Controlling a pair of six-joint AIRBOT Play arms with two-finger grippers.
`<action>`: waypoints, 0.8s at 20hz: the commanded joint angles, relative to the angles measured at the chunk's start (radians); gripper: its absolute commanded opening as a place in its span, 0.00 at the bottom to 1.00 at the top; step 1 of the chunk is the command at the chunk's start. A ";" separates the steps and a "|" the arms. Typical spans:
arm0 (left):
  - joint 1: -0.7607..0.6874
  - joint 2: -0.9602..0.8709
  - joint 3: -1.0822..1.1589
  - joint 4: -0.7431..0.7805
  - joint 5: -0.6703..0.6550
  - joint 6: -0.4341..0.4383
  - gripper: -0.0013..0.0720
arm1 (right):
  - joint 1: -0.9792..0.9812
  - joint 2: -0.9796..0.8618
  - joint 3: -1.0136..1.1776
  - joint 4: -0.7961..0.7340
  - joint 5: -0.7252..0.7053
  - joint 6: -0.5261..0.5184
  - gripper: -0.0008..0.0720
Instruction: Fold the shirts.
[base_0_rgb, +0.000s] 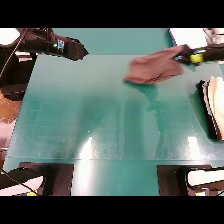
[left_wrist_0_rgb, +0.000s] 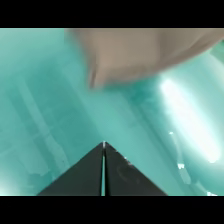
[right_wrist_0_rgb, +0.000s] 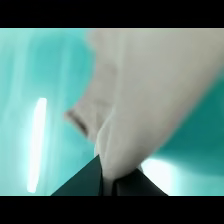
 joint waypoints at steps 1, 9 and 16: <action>-0.014 0.000 0.000 -0.006 0.013 -0.001 0.05 | -0.236 0.077 0.003 -0.029 0.018 0.006 0.03; -0.014 0.000 0.000 -0.034 0.013 -0.011 0.05 | -0.523 0.093 0.005 -0.019 -0.116 -0.026 0.03; -0.014 0.000 0.000 -0.036 0.013 -0.010 0.05 | -0.535 0.093 0.305 -0.023 -0.015 -0.042 0.03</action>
